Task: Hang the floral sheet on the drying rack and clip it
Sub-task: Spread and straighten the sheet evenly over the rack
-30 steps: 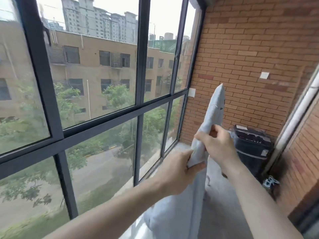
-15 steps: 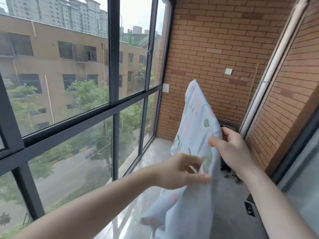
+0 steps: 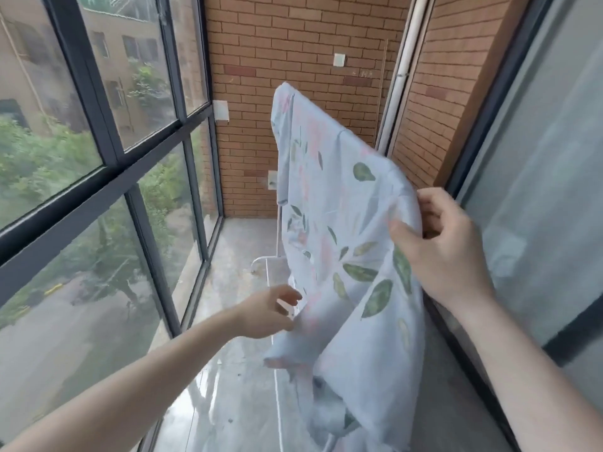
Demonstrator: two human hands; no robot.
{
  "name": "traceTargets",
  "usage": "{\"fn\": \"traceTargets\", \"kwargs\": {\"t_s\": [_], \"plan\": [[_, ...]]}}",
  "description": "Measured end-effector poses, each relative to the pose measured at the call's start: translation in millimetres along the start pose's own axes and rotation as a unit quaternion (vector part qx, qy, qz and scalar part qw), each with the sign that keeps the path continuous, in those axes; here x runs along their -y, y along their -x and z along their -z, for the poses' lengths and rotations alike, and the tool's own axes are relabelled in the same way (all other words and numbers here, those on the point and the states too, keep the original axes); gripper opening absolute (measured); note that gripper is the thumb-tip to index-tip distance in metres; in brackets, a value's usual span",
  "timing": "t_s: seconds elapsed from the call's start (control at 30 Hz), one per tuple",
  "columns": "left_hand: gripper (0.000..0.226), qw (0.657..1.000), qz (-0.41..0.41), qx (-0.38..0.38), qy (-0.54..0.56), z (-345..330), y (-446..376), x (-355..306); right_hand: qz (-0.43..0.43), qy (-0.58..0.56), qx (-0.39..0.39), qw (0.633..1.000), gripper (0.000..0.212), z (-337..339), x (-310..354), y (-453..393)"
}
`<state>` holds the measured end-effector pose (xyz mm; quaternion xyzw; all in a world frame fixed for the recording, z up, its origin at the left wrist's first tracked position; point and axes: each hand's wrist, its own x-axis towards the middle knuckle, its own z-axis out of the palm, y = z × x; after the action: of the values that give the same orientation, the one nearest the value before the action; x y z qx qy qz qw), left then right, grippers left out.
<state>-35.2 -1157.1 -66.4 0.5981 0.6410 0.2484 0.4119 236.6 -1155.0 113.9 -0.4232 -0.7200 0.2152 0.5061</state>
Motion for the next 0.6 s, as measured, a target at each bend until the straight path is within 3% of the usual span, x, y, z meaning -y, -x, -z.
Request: {"fn": "traceTargets", "kwargs": {"t_s": [0.1, 0.23, 0.3, 0.4, 0.43, 0.5, 0.6], "plan": [[0.064, 0.991, -0.071, 0.008, -0.109, -4.4, 3.8, 21.7, -0.011, 0.086, -0.057, 0.995, 0.025, -19.7, 2.2, 24.2], [0.031, 0.978, -0.128, -0.041, -0.160, -13.7, 4.9, 43.7, -0.019, 0.132, -0.152, 0.979, 0.069, -48.2, 1.4, 84.2], [0.020, 0.976, -0.146, -0.057, -0.149, -15.1, 5.3, 53.8, 0.030, 0.154, -0.199, 0.967, 0.062, -67.8, 3.7, 122.8], [0.017, 0.980, -0.156, -0.055, -0.109, -14.3, 12.1, 69.4, 0.064, 0.139, -0.177, 0.972, 0.038, -109.3, 0.8, 189.5], [0.016, 0.980, -0.160, -0.061, -0.097, -13.5, 14.1, 74.4, 0.035, 0.129, -0.154, 0.979, 0.035, -124.5, -6.5, 208.6], [0.013, 0.979, -0.162, -0.086, -0.092, -11.8, 18.6, 83.3, -0.106, 0.078, -0.101, 0.986, 0.042, -153.8, -27.3, 237.8], [0.005, 0.978, -0.165, -0.101, -0.084, -10.3, 27.0, 93.8, -0.345, -0.028, -0.052, 0.937, 0.049, -190.1, -62.0, 266.2]]}}
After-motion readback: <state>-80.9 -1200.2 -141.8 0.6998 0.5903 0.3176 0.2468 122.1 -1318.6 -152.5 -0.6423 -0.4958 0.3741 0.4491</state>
